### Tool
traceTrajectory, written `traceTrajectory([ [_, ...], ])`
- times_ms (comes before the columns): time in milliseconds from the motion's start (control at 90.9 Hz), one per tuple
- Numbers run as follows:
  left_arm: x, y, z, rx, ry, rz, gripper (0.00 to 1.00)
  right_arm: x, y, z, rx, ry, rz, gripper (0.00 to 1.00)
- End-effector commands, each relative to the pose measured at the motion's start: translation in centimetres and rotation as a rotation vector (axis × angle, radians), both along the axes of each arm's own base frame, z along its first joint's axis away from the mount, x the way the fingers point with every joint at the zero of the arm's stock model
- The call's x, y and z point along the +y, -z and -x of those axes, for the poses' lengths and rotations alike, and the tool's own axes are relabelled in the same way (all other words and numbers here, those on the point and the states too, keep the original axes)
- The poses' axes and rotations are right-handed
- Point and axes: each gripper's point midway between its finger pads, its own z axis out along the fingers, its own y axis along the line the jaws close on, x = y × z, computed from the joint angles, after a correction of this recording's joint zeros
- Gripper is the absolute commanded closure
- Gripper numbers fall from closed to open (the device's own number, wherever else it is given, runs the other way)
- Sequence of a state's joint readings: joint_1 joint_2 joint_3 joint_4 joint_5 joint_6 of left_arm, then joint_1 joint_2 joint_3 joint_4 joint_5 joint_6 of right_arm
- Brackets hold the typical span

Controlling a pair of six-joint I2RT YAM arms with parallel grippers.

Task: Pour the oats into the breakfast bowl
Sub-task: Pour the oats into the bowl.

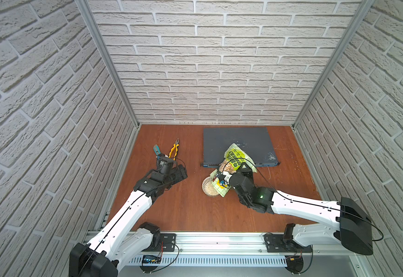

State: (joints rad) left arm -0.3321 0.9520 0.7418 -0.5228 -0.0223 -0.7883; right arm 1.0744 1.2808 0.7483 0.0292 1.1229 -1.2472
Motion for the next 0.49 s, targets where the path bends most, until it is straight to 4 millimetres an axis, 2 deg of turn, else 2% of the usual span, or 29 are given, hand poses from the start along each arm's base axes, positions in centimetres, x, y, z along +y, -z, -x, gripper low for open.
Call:
traceTrajectory([
  [0,0.1,-0.2,-0.4,-0.016,-0.015,0.007,0.08,0.2,-5.1,-0.4,-0.143,0.067,-0.213,0.96],
  [165,0.2,-0.3,-0.3,-0.018,-0.013,0.006,0.08,0.1,-5.0,-0.4,-0.143,0.074,-0.212,0.96],
  [341,0.3,-0.3,-0.3,-0.019,-0.018,0.006,0.08,0.6,-6.0,-0.5,-0.142,0.076,-0.281,0.96],
  [484,0.3,-0.3,-0.2,-0.020,-0.018,0.006,0.07,1.2,-5.7,-0.7,-0.135,0.075,-0.277,0.96],
])
